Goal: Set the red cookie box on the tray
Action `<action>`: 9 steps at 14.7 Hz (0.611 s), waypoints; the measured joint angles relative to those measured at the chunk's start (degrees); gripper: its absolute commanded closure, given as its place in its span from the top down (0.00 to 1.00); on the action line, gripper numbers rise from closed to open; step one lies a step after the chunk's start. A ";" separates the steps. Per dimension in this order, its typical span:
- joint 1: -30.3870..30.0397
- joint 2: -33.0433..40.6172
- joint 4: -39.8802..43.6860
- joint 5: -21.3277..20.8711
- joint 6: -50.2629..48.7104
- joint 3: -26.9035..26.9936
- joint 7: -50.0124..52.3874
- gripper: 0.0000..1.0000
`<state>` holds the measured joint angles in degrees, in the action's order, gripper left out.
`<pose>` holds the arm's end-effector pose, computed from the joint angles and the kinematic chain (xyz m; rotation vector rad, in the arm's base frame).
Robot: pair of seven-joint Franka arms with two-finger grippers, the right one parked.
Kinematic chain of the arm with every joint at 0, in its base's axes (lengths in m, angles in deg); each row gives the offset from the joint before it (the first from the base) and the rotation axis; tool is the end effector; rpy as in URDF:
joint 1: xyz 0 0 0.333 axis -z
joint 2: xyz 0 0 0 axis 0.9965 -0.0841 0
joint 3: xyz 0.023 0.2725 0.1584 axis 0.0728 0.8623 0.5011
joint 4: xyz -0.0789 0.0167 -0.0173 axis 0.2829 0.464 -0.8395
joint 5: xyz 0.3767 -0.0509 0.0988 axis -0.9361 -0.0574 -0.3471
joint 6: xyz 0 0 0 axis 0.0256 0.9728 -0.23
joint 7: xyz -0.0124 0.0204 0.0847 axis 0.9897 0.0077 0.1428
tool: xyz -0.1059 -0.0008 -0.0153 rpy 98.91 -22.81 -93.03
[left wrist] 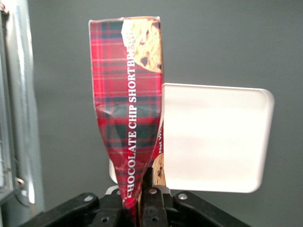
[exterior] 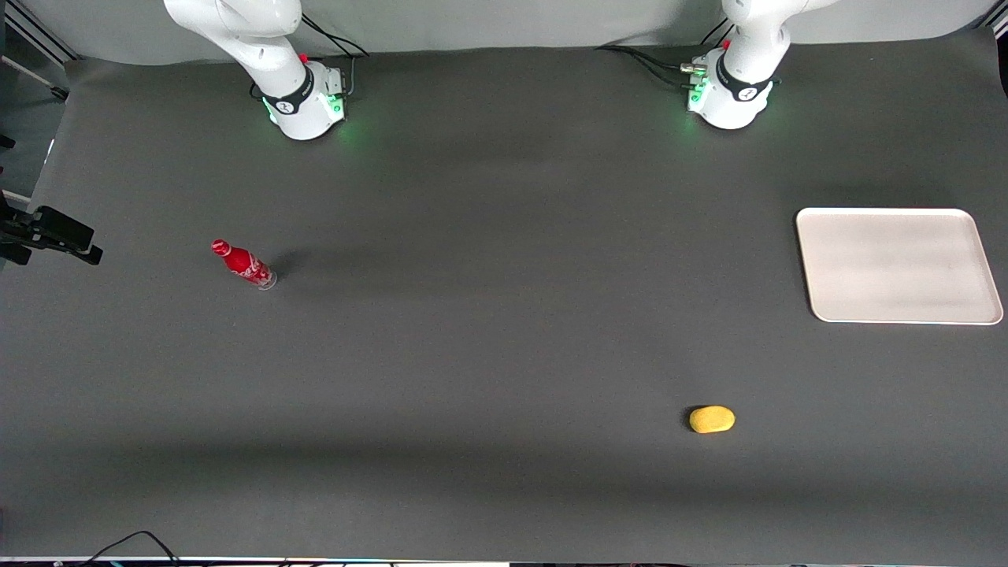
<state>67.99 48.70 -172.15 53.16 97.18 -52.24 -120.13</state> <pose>0.4785 0.3878 0.4721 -3.1262 -0.0545 0.0094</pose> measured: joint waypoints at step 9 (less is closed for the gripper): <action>-5.77 -10.32 -12.97 10.44 24.63 0.23 -19.26 0.00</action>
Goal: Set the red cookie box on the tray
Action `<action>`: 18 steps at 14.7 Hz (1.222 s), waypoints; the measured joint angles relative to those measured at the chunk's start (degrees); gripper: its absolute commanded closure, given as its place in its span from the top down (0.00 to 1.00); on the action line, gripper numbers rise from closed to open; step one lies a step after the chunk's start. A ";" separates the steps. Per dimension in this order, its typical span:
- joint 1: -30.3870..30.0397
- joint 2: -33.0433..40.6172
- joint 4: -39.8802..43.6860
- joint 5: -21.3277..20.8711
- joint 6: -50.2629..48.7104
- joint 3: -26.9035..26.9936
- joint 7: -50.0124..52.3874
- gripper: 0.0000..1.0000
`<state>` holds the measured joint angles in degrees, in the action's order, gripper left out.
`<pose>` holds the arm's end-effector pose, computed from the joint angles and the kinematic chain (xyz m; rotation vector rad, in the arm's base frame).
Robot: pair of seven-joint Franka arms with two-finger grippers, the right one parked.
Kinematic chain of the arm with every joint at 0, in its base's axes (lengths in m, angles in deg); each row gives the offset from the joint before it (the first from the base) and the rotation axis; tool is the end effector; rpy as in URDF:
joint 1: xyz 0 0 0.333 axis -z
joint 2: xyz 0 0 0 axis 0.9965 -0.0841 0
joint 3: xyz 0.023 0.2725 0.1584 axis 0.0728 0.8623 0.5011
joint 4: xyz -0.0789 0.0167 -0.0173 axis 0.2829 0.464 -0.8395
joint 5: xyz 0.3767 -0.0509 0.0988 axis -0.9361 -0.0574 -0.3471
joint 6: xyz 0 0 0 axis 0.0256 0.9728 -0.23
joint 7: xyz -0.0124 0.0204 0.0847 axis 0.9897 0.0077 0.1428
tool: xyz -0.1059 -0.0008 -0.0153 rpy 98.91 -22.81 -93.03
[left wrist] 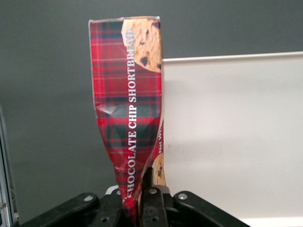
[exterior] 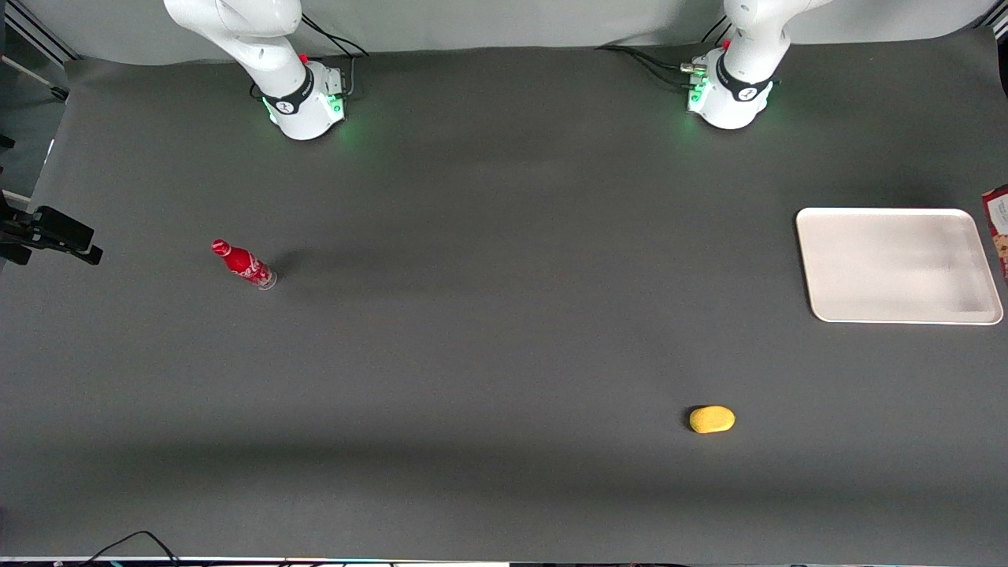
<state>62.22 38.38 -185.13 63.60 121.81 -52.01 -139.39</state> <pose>0.4338 0.4406 0.3039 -3.1164 0.1112 -0.0912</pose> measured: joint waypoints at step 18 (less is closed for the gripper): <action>-0.02 -7.93 -0.70 1.31 6.55 -0.33 -1.29 0.89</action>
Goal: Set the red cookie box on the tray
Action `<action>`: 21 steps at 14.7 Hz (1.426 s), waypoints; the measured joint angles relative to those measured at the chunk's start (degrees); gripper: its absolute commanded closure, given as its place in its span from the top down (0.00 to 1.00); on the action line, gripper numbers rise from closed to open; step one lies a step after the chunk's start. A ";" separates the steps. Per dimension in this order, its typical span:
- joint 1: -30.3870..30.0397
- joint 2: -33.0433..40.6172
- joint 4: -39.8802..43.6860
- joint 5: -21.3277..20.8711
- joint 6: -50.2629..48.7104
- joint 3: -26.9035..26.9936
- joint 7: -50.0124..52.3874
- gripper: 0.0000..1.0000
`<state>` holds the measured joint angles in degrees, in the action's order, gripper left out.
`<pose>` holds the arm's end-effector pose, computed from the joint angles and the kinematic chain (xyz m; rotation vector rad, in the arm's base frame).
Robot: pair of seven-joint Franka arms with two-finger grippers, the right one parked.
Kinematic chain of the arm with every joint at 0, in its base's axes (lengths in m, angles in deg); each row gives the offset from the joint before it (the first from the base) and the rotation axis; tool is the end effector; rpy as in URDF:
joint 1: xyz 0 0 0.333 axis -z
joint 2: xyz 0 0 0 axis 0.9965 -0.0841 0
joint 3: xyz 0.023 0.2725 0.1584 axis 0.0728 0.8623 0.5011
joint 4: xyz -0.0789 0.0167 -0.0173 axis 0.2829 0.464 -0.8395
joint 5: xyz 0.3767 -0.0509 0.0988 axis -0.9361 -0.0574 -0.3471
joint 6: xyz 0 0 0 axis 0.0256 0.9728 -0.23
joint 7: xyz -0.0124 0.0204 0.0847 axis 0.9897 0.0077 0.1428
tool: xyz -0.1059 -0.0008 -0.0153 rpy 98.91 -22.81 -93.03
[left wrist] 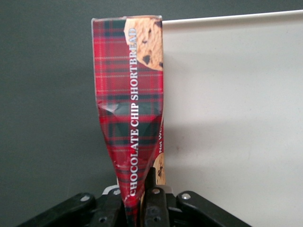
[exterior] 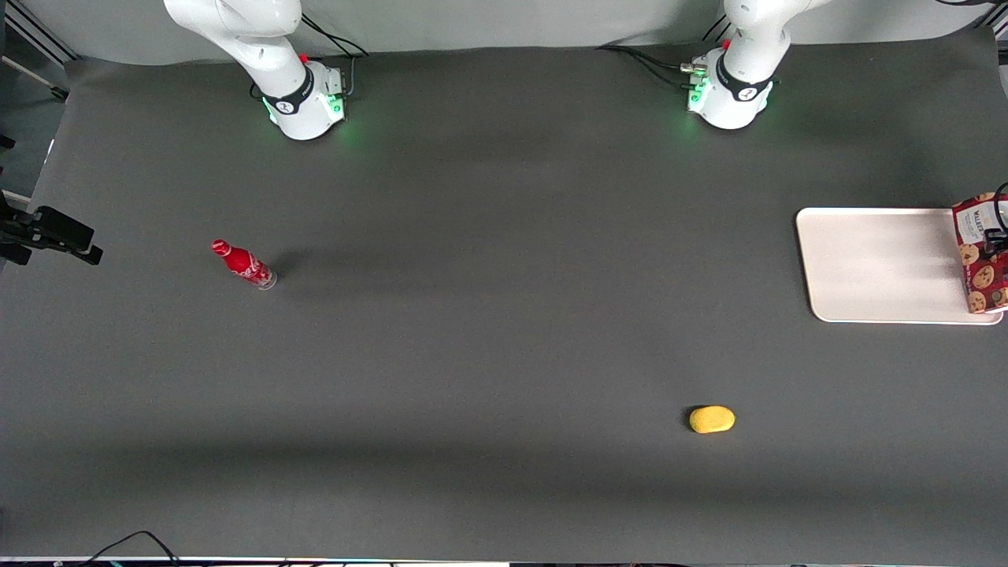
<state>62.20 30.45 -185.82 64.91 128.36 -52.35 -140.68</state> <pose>0.4310 0.4422 0.2298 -3.0988 0.1252 -0.0009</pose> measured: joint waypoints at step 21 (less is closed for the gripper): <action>2.64 17.58 13.81 -6.91 -31.91 -12.11 31.63 1.00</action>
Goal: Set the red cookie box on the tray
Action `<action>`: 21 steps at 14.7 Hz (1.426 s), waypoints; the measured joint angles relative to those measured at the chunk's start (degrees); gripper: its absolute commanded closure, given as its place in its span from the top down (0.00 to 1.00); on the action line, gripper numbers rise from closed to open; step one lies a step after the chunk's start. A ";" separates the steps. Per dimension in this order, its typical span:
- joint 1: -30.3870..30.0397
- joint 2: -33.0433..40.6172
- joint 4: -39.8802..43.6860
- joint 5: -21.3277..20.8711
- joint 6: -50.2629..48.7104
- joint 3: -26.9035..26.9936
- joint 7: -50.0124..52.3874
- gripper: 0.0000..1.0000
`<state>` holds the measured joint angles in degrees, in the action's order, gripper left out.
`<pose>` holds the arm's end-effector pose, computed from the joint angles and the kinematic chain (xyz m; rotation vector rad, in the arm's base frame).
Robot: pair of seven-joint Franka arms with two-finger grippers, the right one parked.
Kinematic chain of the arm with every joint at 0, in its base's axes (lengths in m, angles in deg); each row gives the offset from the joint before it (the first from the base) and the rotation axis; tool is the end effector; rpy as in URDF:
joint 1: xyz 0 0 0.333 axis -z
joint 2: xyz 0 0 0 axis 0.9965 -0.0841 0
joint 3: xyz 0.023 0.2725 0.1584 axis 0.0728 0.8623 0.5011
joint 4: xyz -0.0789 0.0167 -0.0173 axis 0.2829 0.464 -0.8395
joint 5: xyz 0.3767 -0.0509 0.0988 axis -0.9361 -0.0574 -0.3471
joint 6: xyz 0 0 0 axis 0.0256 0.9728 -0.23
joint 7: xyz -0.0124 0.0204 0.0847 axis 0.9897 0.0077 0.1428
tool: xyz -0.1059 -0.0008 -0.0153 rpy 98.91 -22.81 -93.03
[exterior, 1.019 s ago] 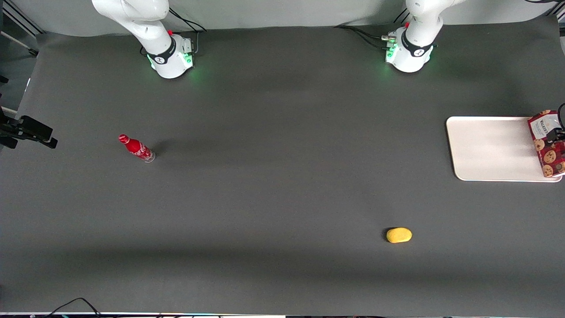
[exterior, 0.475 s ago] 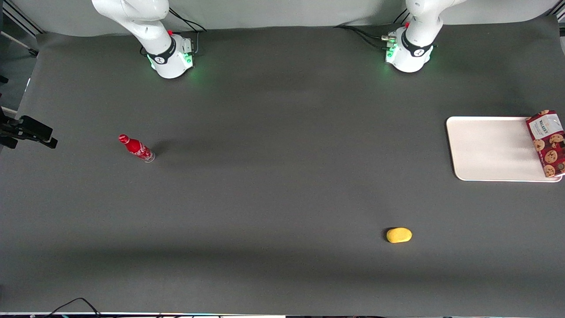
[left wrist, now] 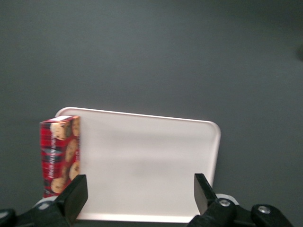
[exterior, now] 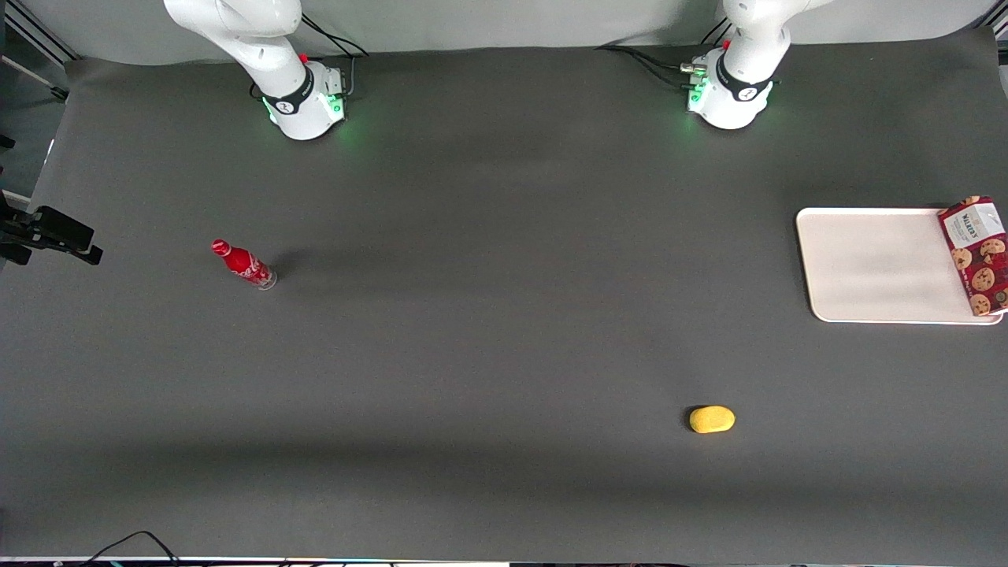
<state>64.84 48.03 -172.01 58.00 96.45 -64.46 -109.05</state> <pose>0.5350 0.3100 0.4584 3.0351 0.1557 0.0395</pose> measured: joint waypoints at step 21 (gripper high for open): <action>12.41 9.95 5.59 -11.12 -9.71 -21.34 27.74 1.00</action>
<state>77.26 57.98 -166.42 46.88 86.74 -85.80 -81.30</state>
